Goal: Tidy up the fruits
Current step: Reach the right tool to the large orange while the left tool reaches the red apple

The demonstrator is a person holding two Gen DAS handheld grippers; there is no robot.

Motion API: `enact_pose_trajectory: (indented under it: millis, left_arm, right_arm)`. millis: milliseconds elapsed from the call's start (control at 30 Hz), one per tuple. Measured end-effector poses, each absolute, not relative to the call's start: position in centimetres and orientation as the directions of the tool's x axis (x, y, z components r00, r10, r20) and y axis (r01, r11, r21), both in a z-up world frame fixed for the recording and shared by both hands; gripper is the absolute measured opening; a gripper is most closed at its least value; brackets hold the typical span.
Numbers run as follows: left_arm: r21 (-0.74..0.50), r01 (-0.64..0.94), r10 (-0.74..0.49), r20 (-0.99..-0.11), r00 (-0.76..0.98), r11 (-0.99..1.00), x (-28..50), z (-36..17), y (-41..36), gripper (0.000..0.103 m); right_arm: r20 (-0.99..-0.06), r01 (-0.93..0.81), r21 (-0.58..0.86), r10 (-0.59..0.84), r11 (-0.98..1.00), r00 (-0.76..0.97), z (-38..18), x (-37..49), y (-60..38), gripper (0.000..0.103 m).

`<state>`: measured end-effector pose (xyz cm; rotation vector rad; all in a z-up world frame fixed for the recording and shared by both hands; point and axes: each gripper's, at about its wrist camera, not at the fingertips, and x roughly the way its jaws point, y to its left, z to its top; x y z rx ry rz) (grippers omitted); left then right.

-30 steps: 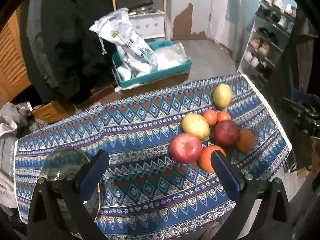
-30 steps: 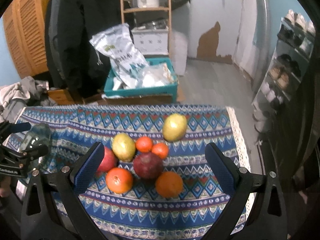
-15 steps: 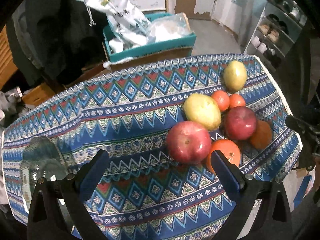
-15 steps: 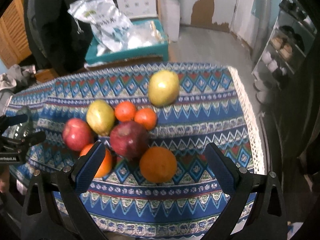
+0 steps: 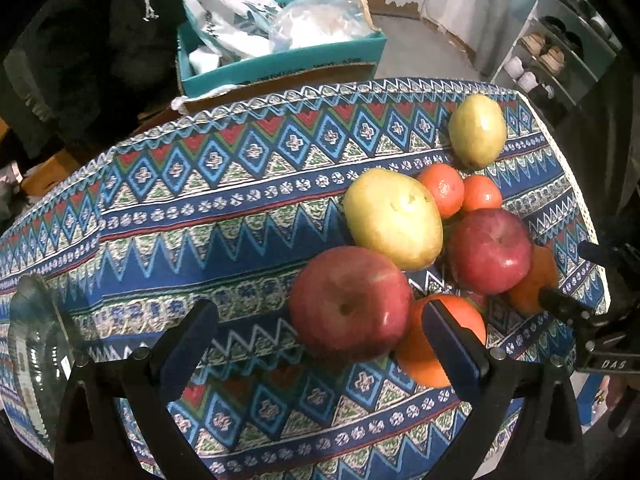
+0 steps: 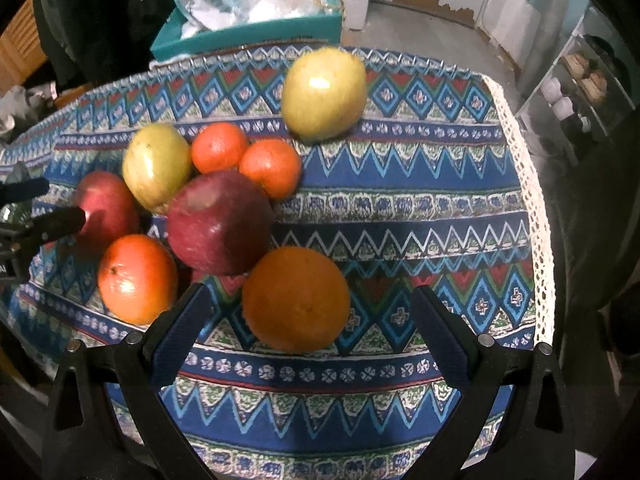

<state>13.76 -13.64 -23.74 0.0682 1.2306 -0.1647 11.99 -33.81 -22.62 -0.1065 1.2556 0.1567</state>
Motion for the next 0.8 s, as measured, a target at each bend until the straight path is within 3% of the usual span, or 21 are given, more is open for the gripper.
enact_pose_trajectory:
  millis: [400,567,667,800]
  left_arm:
    - [-0.099,0.159,-0.136,-0.961,0.242,0.982,15.6,-27.0,-13.9,0.102]
    - [-0.134,0.184,-0.174,-0.959,0.222,0.974,15.7,-27.7,-14.1,0.095]
    - [-0.171,0.186,-0.209,-0.956,0.208,0.967,16.0,-28.0,-14.1,0.088]
    - [-0.206,0.198,-0.244,-0.949,0.198,0.958,16.1,-28.1,-14.3,0.078]
  right_arm:
    - [-0.97,-0.211,-0.005,0.046,0.977,0.237,-25.5,13.4,-33.5,0.099]
    - [-0.978,-0.209,0.007,0.051,0.978,0.204,-27.0,14.3,-33.3,0.085]
    - [-0.978,-0.222,0.046,0.089,0.974,0.188,-27.5,14.5,-32.7,0.066]
    - [-0.979,-0.241,0.004,0.053,0.971,0.198,-27.4,14.3,-32.0,0.066]
